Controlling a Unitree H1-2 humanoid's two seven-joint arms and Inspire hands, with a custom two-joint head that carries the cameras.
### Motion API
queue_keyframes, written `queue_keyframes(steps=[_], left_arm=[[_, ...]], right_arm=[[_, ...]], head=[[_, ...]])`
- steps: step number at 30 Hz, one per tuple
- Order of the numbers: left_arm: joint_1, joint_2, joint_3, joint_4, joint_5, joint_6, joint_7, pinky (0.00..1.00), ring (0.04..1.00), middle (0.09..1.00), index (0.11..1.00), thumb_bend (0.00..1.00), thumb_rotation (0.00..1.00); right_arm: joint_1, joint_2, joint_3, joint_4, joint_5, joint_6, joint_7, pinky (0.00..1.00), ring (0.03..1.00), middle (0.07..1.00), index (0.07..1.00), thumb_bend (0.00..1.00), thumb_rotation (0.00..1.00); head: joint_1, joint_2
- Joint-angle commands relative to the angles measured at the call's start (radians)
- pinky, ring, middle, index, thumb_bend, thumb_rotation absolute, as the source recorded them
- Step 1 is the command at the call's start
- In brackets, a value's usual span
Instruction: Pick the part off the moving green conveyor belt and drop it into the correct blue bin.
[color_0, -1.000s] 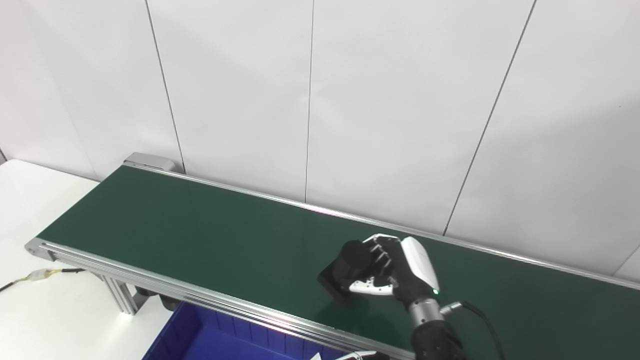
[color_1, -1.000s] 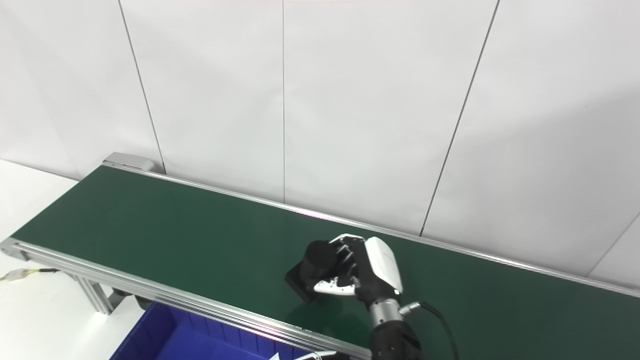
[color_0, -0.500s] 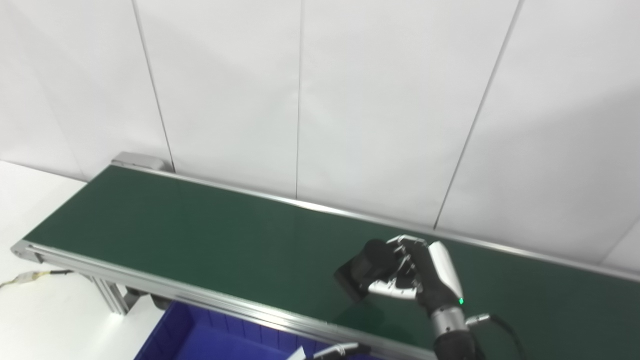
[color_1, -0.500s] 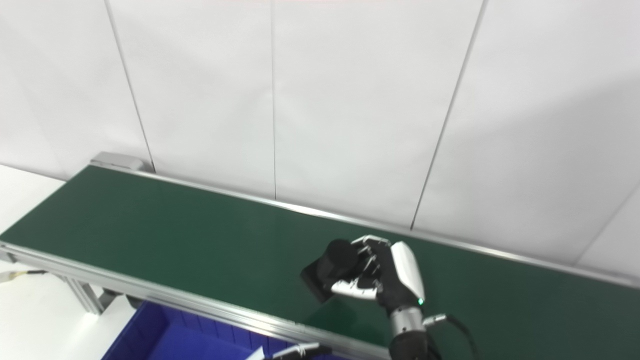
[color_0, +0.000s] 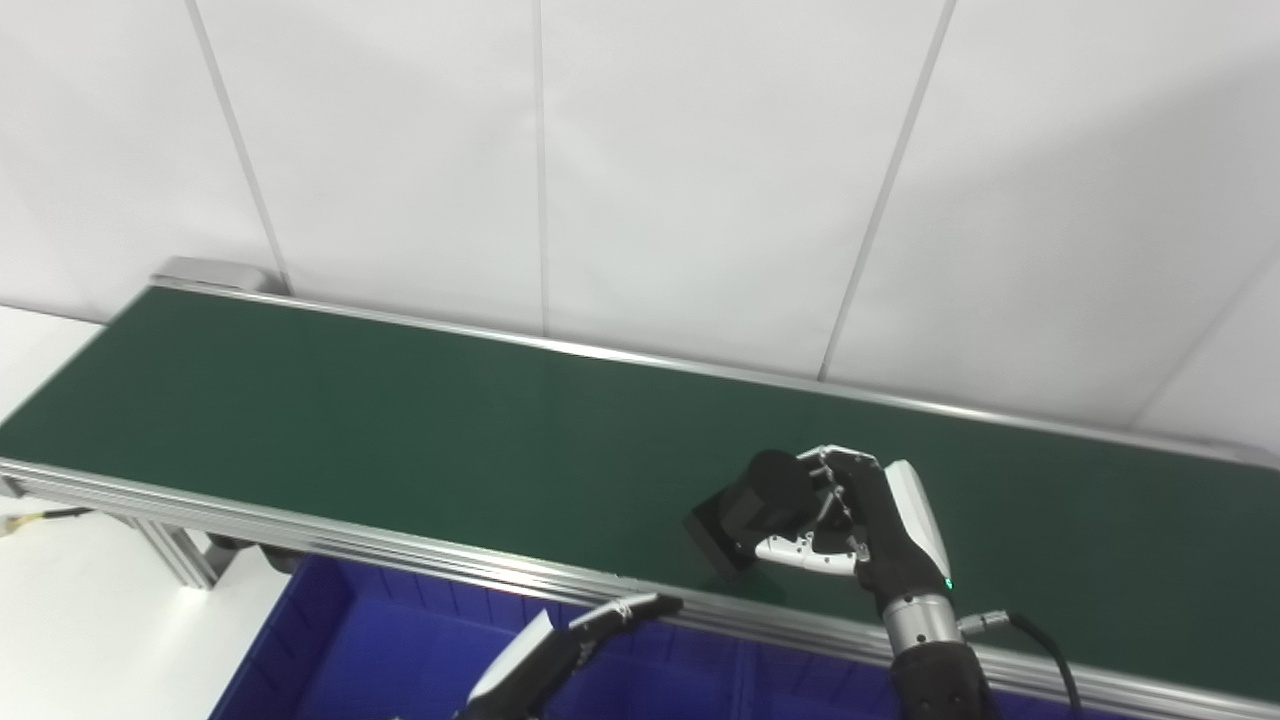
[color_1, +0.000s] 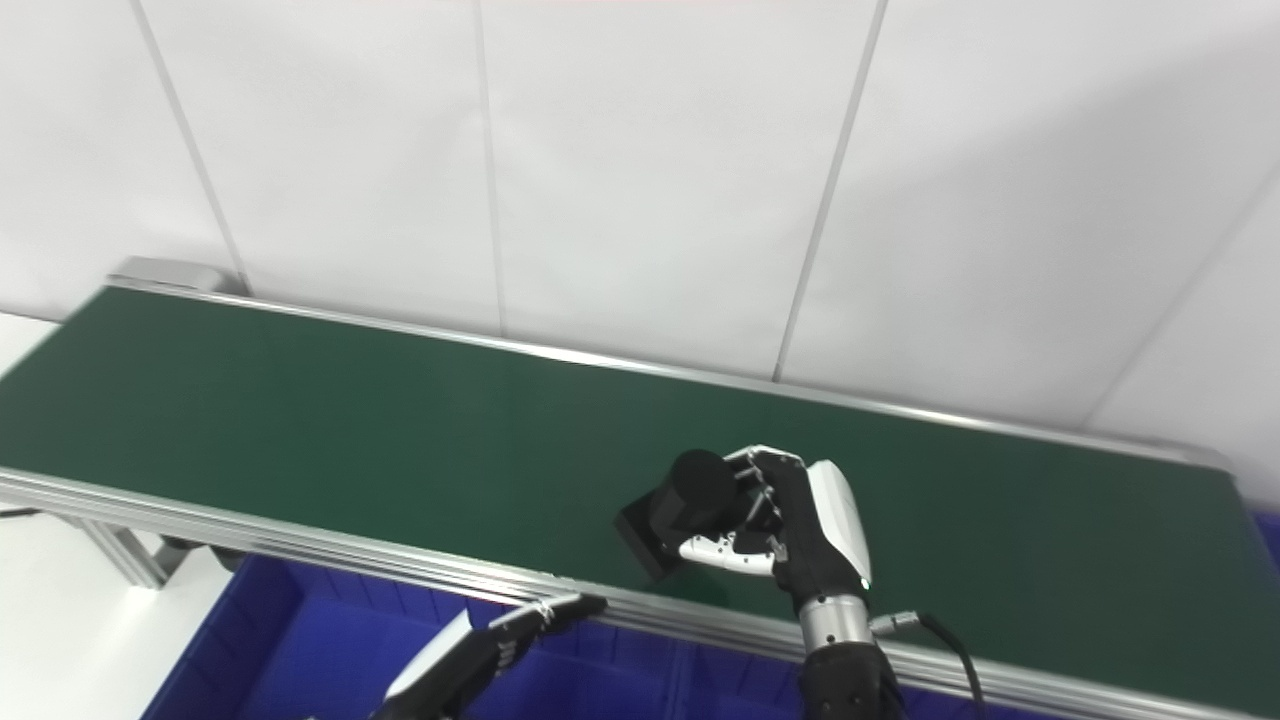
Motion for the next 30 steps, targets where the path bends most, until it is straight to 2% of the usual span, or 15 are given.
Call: queue_keyframes(steps=[1, 2, 3, 4, 7, 8, 10, 13, 17, 23, 30], left_arm=[[-0.007, 0.013, 0.007, -0.046, -0.028, -0.007, -0.013, 0.92, 0.917, 0.898, 0.856, 0.93, 0.24], [-0.006, 0.015, 0.009, -0.055, -0.031, 0.002, -0.016, 0.91, 0.912, 0.901, 0.858, 0.93, 0.24], [-0.005, 0.016, 0.011, -0.061, -0.034, 0.008, -0.018, 0.89, 0.905, 0.904, 0.86, 0.92, 0.24], [-0.006, 0.019, 0.013, -0.069, -0.032, 0.013, -0.019, 0.88, 0.901, 0.906, 0.861, 0.92, 0.24], [-0.009, 0.022, 0.018, -0.082, -0.033, 0.021, -0.021, 0.85, 0.882, 0.904, 0.861, 0.91, 0.25], [-0.009, 0.023, 0.019, -0.089, -0.037, 0.028, -0.022, 0.85, 0.882, 0.904, 0.861, 0.91, 0.25], [-0.013, 0.024, 0.022, -0.094, -0.048, 0.032, -0.024, 0.85, 0.876, 0.899, 0.856, 0.91, 0.24], [-0.02, 0.028, 0.025, -0.101, -0.056, 0.04, -0.027, 0.85, 0.868, 0.893, 0.855, 0.92, 0.24], [-0.022, 0.033, 0.03, -0.118, -0.066, 0.063, -0.033, 0.84, 0.866, 0.892, 0.858, 0.92, 0.25], [-0.023, 0.033, 0.037, -0.133, -0.069, 0.082, -0.037, 0.85, 0.866, 0.884, 0.851, 0.93, 0.24], [-0.022, 0.03, 0.042, -0.143, -0.046, 0.09, -0.032, 0.84, 0.864, 0.876, 0.843, 0.95, 0.26]], right_arm=[[0.001, -0.004, -0.01, -0.057, 0.01, 0.006, 0.003, 0.11, 0.164, 0.47, 0.477, 0.52, 0.0], [0.015, -0.008, -0.013, -0.071, 0.011, 0.011, 0.007, 0.11, 0.165, 0.47, 0.477, 0.52, 0.0], [0.025, -0.011, -0.015, -0.081, 0.011, 0.015, 0.009, 0.12, 0.166, 0.47, 0.477, 0.52, 0.0], [0.036, -0.017, -0.016, -0.097, 0.01, 0.023, 0.016, 0.12, 0.167, 0.47, 0.477, 0.52, 0.0], [0.064, -0.033, -0.018, -0.135, 0.005, 0.043, 0.034, 0.11, 0.157, 0.469, 0.478, 0.52, 0.0], [0.072, -0.038, -0.019, -0.148, 0.004, 0.05, 0.041, 0.11, 0.156, 0.469, 0.479, 0.52, 0.0], [0.096, -0.05, -0.02, -0.177, 0.003, 0.064, 0.053, 0.1, 0.153, 0.469, 0.479, 0.52, 0.0], [0.128, -0.06, -0.023, -0.21, -0.003, 0.089, 0.062, 0.1, 0.154, 0.469, 0.479, 0.52, 0.0], [0.157, -0.073, -0.026, -0.239, 0.0, 0.098, 0.079, 0.12, 0.177, 0.47, 0.48, 0.52, 0.0], [0.195, -0.092, -0.034, -0.274, 0.014, 0.098, 0.106, 0.12, 0.174, 0.469, 0.479, 0.52, 0.0], [0.242, -0.124, -0.046, -0.305, 0.035, 0.091, 0.136, 0.13, 0.185, 0.47, 0.478, 0.52, 0.0]], head=[[0.0, -0.001], [-0.011, 0.018], [-0.011, 0.018], [-0.016, 0.04], [-0.021, 0.052], [-0.026, 0.073], [-0.029, 0.078], [-0.046, 0.113], [-0.064, 0.14], [-0.104, 0.146], [-0.099, 0.153]])
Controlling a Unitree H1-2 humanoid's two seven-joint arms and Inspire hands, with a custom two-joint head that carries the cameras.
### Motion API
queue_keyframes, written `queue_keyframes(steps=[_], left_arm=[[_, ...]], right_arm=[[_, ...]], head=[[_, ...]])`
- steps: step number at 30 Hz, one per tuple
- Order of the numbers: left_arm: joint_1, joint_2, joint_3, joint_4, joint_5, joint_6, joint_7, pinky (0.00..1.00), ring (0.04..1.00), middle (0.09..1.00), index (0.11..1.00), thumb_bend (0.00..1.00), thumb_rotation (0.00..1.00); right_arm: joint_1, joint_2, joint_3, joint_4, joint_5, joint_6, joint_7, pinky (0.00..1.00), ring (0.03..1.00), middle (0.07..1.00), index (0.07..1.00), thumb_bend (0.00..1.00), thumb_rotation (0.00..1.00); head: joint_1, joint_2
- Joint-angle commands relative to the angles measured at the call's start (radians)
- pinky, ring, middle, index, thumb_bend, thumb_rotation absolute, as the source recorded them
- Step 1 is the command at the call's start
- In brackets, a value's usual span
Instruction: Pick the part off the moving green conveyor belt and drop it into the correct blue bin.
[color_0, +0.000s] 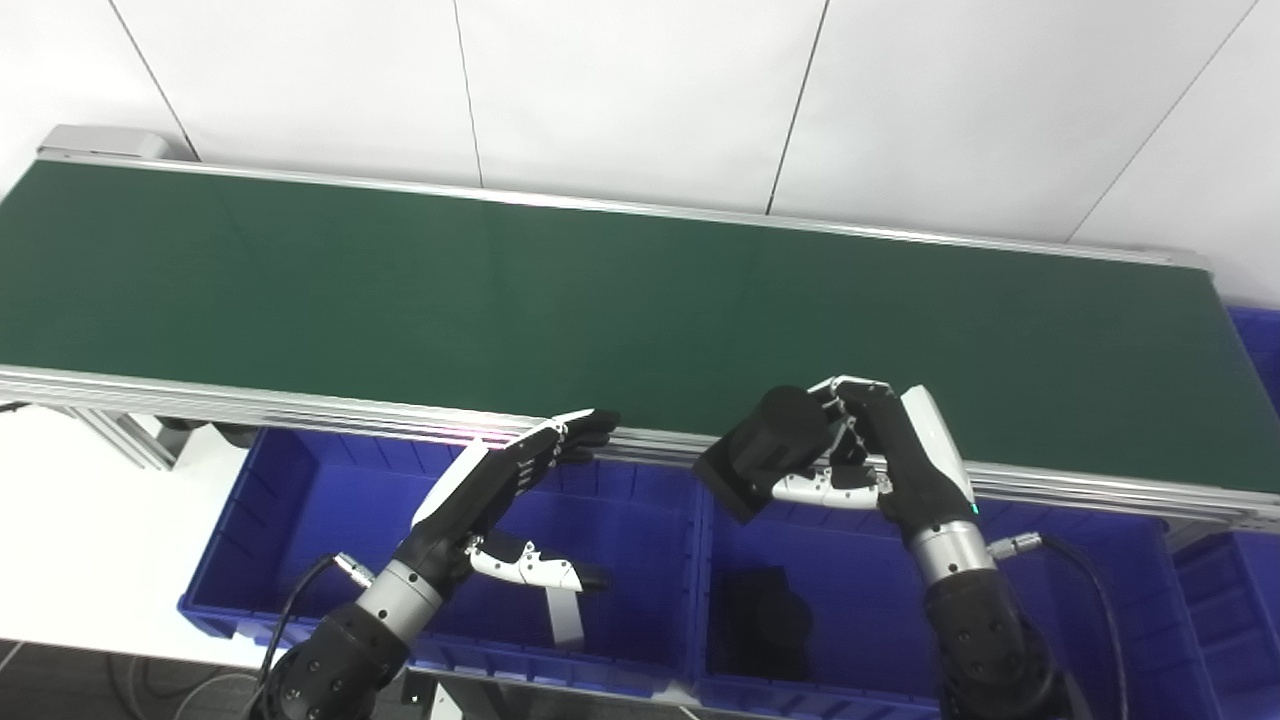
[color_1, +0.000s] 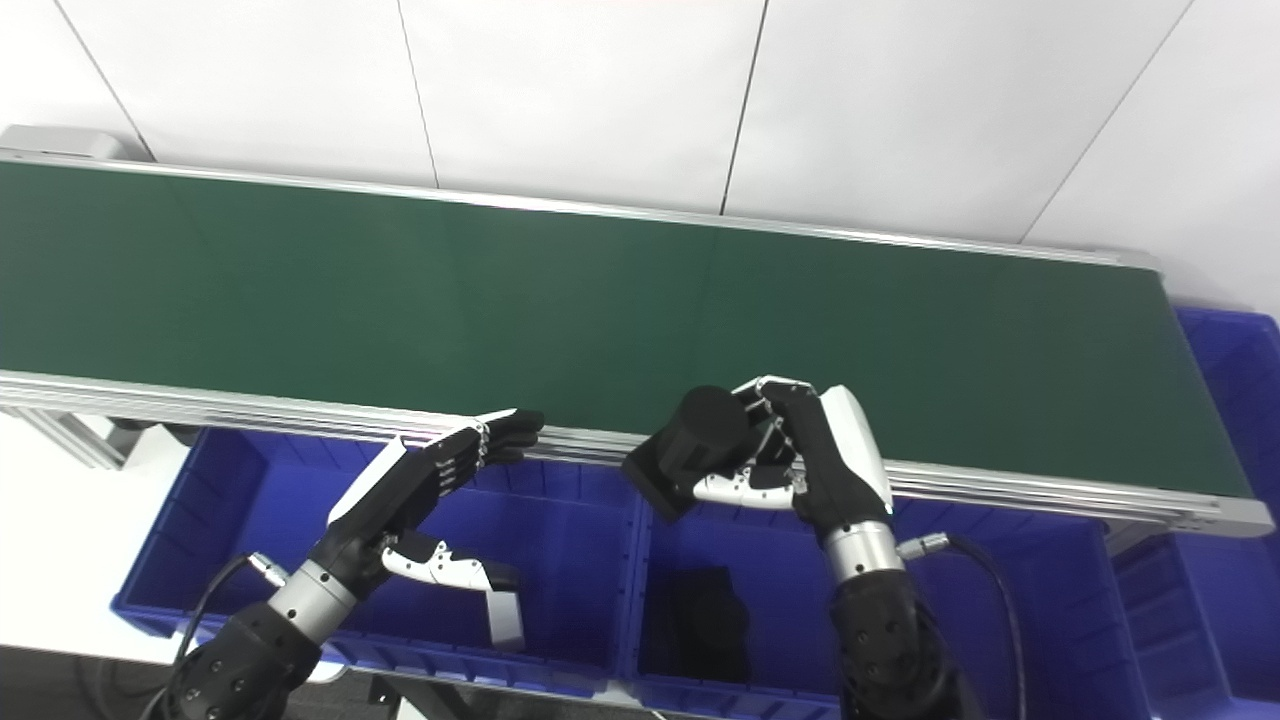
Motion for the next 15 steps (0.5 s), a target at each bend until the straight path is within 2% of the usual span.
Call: queue_keyframes(steps=[1, 3, 4, 5, 9, 15], left_arm=[[-0.016, 0.005, 0.005, -0.033, 0.0, -0.016, 0.0, 0.84, 0.864, 0.875, 0.843, 0.95, 0.26], [-0.014, 0.006, 0.005, -0.039, -0.007, -0.012, -0.004, 0.83, 0.865, 0.878, 0.849, 0.94, 0.25], [-0.013, 0.007, 0.005, -0.041, -0.01, -0.01, -0.006, 0.83, 0.865, 0.879, 0.851, 0.93, 0.25], [-0.012, 0.007, 0.006, -0.042, -0.012, -0.008, -0.007, 0.84, 0.869, 0.88, 0.85, 0.93, 0.25], [-0.01, 0.007, 0.007, -0.046, -0.001, -0.007, -0.004, 0.85, 0.869, 0.877, 0.846, 0.94, 0.25], [-0.009, 0.008, 0.01, -0.051, -0.007, 0.003, -0.006, 0.85, 0.875, 0.878, 0.843, 0.94, 0.25]], right_arm=[[0.007, -0.021, -0.018, -0.048, 0.013, -0.004, 0.007, 0.13, 0.182, 0.47, 0.478, 0.52, 0.0], [0.027, -0.035, -0.023, -0.062, 0.005, 0.01, 0.012, 0.13, 0.187, 0.47, 0.479, 0.52, 0.0], [0.035, -0.044, -0.022, -0.066, -0.005, 0.011, 0.015, 0.13, 0.195, 0.42, 0.494, 0.51, 0.0], [0.041, -0.055, -0.02, -0.068, -0.019, 0.012, 0.017, 0.14, 0.201, 0.457, 0.485, 0.52, 0.0], [0.058, -0.076, -0.017, -0.078, -0.048, 0.026, 0.024, 0.12, 0.175, 0.469, 0.483, 0.52, 0.0], [0.061, -0.128, -0.007, -0.058, -0.068, -0.045, 0.028, 0.13, 0.193, 0.47, 0.481, 0.52, 0.0]], head=[[-0.005, 0.008], [-0.009, 0.009], [-0.01, 0.01], [-0.011, 0.01], [-0.013, 0.009], [-0.021, 0.008]])
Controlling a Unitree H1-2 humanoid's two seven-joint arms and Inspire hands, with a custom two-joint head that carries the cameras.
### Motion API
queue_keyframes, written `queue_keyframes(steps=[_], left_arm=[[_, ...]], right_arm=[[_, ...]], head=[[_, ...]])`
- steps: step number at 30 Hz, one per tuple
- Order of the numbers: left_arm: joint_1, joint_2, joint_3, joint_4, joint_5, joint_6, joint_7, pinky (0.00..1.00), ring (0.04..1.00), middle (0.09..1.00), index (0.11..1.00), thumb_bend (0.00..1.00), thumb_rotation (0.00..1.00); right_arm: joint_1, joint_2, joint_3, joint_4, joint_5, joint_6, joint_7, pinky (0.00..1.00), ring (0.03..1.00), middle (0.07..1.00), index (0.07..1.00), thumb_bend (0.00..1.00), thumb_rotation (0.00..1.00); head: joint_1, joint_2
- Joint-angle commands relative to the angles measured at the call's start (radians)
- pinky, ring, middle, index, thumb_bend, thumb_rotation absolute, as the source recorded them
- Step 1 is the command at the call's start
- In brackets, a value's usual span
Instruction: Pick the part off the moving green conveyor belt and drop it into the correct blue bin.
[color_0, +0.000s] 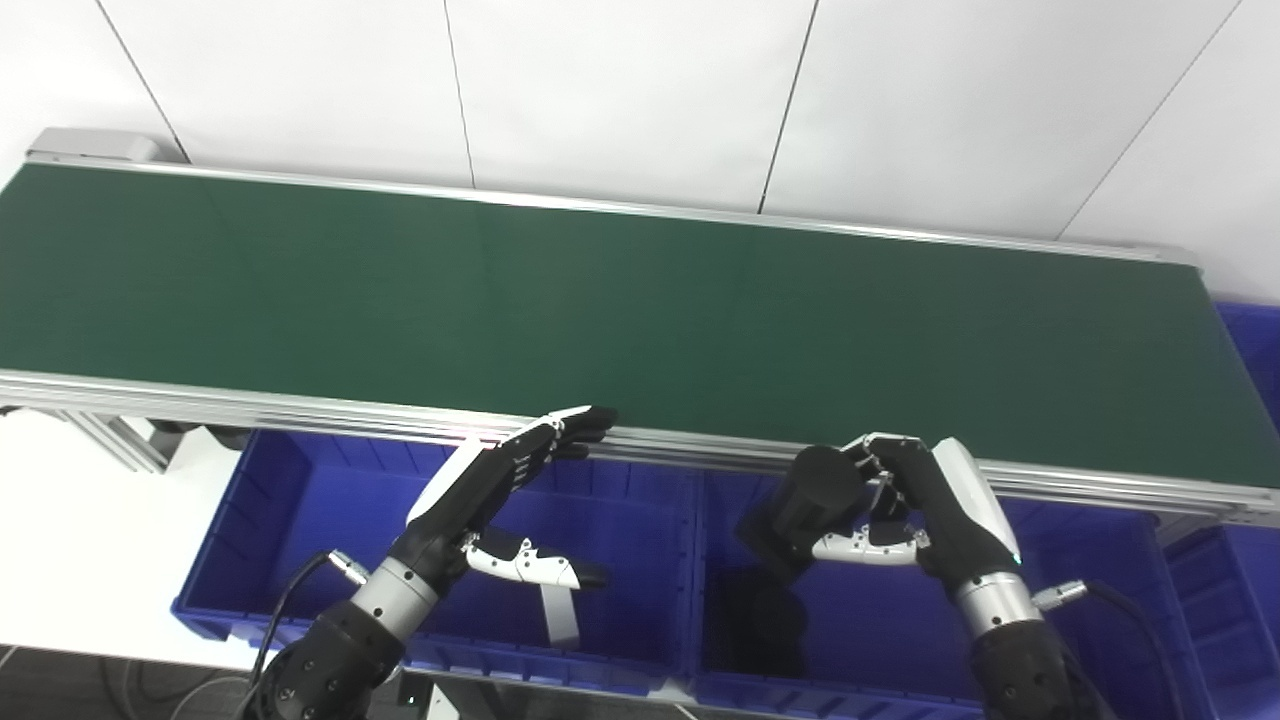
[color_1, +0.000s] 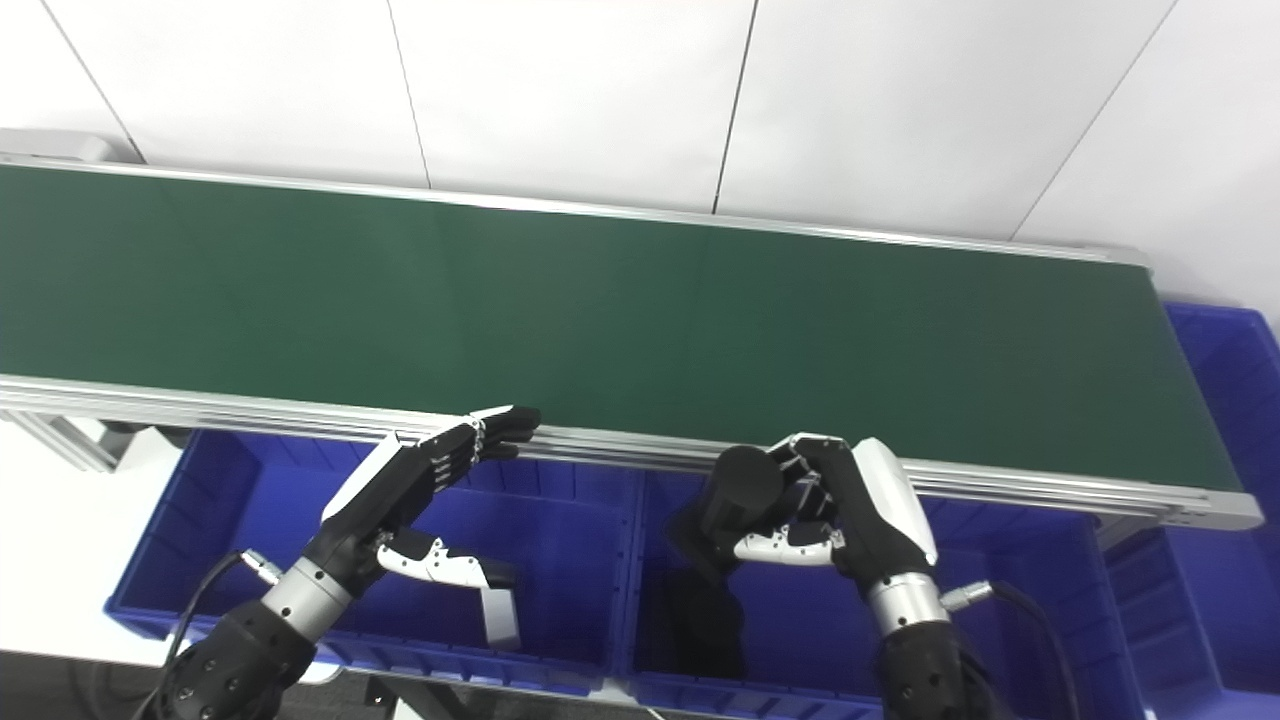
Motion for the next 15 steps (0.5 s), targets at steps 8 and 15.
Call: queue_keyframes(steps=[8, 15], left_arm=[[-0.013, 0.011, 0.01, -0.03, -0.014, -0.012, -0.008, 0.85, 0.87, 0.875, 0.844, 0.94, 0.25], [-0.015, 0.013, 0.017, -0.019, -0.03, -0.022, -0.013, 0.84, 0.865, 0.879, 0.843, 0.94, 0.25]], right_arm=[[-0.032, -0.104, 0.031, 0.004, -0.062, -0.067, 0.013, 0.24, 0.306, 0.405, 0.505, 0.51, 0.0], [-0.079, -0.164, 0.114, 0.0, -0.206, 0.02, 0.14, 0.31, 0.386, 0.45, 0.5, 0.52, 0.0]], head=[[-0.007, -0.003], [-0.017, -0.004]])
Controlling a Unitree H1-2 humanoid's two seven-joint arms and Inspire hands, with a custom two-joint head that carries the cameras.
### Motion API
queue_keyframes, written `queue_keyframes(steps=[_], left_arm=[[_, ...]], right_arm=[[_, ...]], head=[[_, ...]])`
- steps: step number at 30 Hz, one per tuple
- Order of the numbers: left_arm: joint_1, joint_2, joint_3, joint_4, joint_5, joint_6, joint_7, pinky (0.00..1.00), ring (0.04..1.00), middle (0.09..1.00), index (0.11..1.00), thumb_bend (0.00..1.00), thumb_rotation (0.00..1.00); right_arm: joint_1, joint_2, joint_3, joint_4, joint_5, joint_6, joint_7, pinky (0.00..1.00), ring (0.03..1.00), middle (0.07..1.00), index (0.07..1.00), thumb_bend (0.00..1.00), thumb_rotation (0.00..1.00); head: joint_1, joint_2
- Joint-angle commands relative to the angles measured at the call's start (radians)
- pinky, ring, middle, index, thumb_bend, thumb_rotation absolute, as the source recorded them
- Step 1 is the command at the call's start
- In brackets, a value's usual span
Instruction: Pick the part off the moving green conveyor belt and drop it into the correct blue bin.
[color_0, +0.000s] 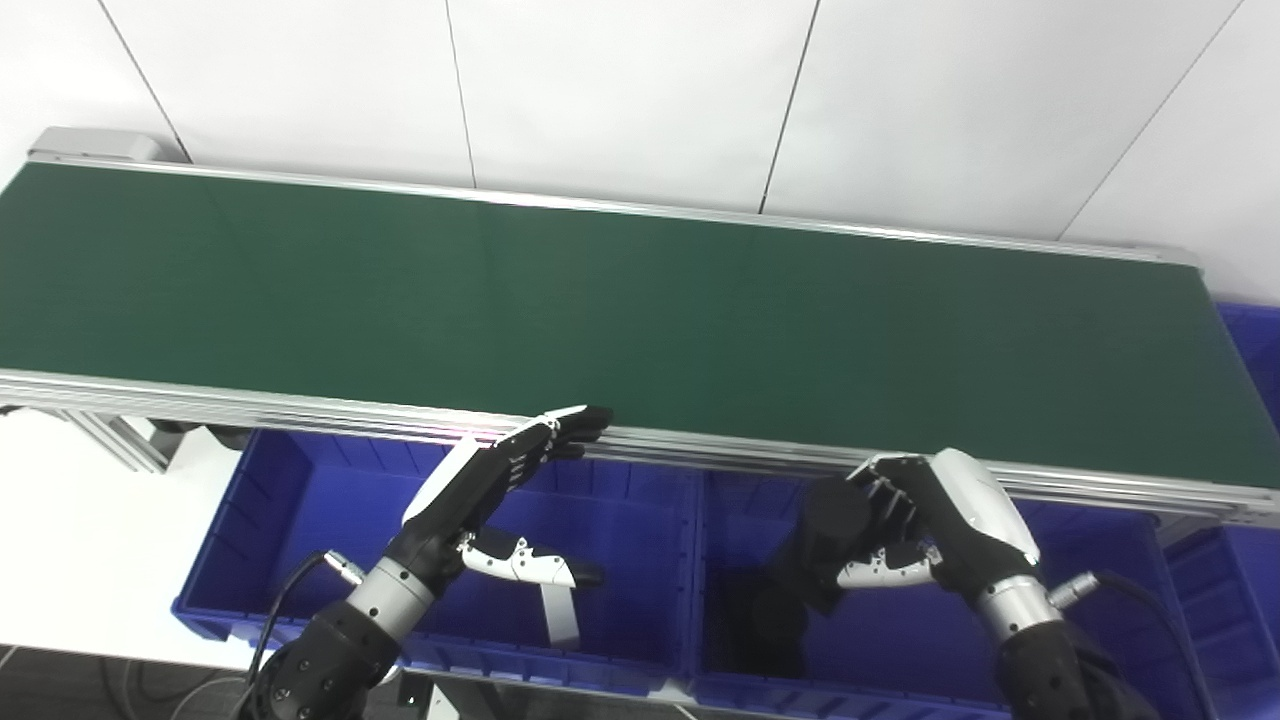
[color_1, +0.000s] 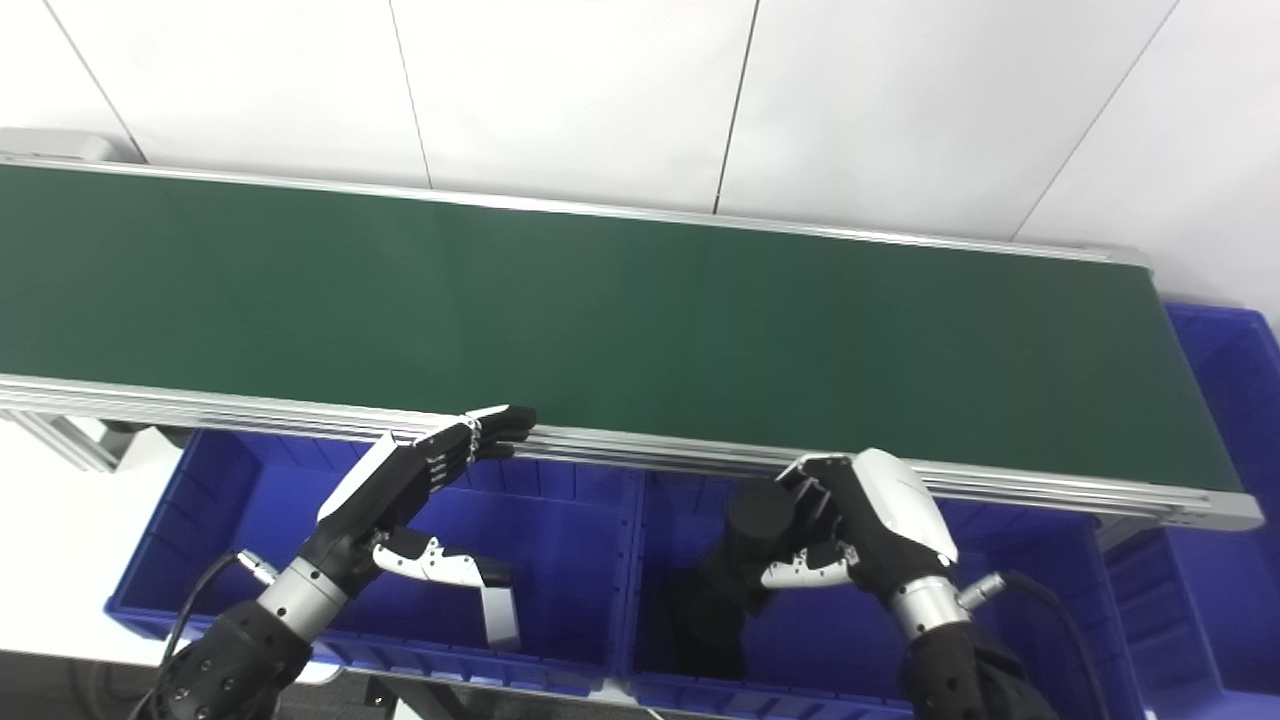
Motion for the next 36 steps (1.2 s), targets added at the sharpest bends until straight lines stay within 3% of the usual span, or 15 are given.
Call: queue_keyframes(steps=[1, 4, 7, 8, 11, 12, 14, 20, 29, 36], left_arm=[[-0.015, 0.012, 0.006, -0.021, -0.014, -0.023, -0.006, 0.84, 0.866, 0.879, 0.842, 0.94, 0.24], [-0.013, 0.014, 0.01, -0.024, -0.019, -0.024, -0.011, 0.85, 0.868, 0.88, 0.843, 0.93, 0.24], [-0.012, 0.017, 0.012, -0.028, -0.018, -0.018, -0.014, 0.84, 0.87, 0.88, 0.845, 0.93, 0.24], [-0.011, 0.017, 0.013, -0.031, -0.019, -0.015, -0.014, 0.85, 0.875, 0.882, 0.845, 0.93, 0.24], [-0.01, 0.021, 0.014, -0.035, -0.006, -0.016, -0.011, 0.86, 0.876, 0.881, 0.846, 0.94, 0.25], [-0.01, 0.022, 0.014, -0.037, -0.002, -0.015, -0.01, 0.85, 0.875, 0.88, 0.846, 0.94, 0.26], [-0.009, 0.024, 0.015, -0.04, -0.006, -0.009, -0.013, 0.86, 0.88, 0.882, 0.846, 0.94, 0.25], [-0.01, 0.033, 0.013, -0.037, -0.021, -0.011, -0.017, 0.86, 0.888, 0.885, 0.844, 0.94, 0.24], [-0.002, 0.046, 0.018, -0.043, -0.045, 0.003, -0.027, 0.87, 0.889, 0.89, 0.846, 0.93, 0.22], [0.005, 0.056, 0.027, -0.032, -0.04, -0.03, -0.033, 0.86, 0.887, 0.887, 0.847, 0.93, 0.21]], right_arm=[[-0.037, -0.021, 0.018, -0.035, -0.063, 0.033, 0.048, 0.35, 0.436, 0.487, 0.484, 0.52, 0.0], [-0.052, -0.028, 0.053, -0.056, -0.137, 0.081, 0.132, 0.46, 0.544, 0.527, 0.475, 0.51, 0.0], [-0.06, -0.029, 0.076, -0.072, -0.198, 0.103, 0.197, 0.47, 0.576, 0.531, 0.48, 0.51, 0.0], [-0.064, -0.031, 0.085, -0.076, -0.223, 0.106, 0.221, 0.5, 0.622, 0.664, 0.491, 0.51, 0.09], [-0.076, -0.039, 0.122, -0.087, -0.314, 0.098, 0.301, 0.59, 0.714, 0.76, 0.497, 0.5, 0.14], [-0.075, -0.037, 0.127, -0.092, -0.33, 0.092, 0.314, 0.62, 0.74, 0.781, 0.616, 0.56, 0.2], [-0.069, -0.031, 0.127, -0.095, -0.347, 0.08, 0.322, 0.67, 0.781, 0.815, 0.756, 0.66, 0.31], [-0.047, 0.001, 0.114, -0.118, -0.373, 0.091, 0.347, 0.77, 0.874, 0.901, 0.907, 0.77, 0.46], [0.007, 0.054, 0.082, -0.168, -0.397, 0.08, 0.334, 0.85, 0.944, 0.975, 0.973, 0.88, 0.51], [0.057, 0.118, 0.053, -0.19, -0.391, 0.074, 0.301, 0.91, 0.971, 1.0, 1.0, 0.93, 0.55]], head=[[0.001, 0.001], [-0.007, 0.002], [-0.014, 0.001], [-0.016, 0.002], [-0.022, 0.003], [-0.022, 0.003], [-0.024, 0.003], [-0.031, 0.004], [-0.047, -0.005], [-0.064, -0.032]])
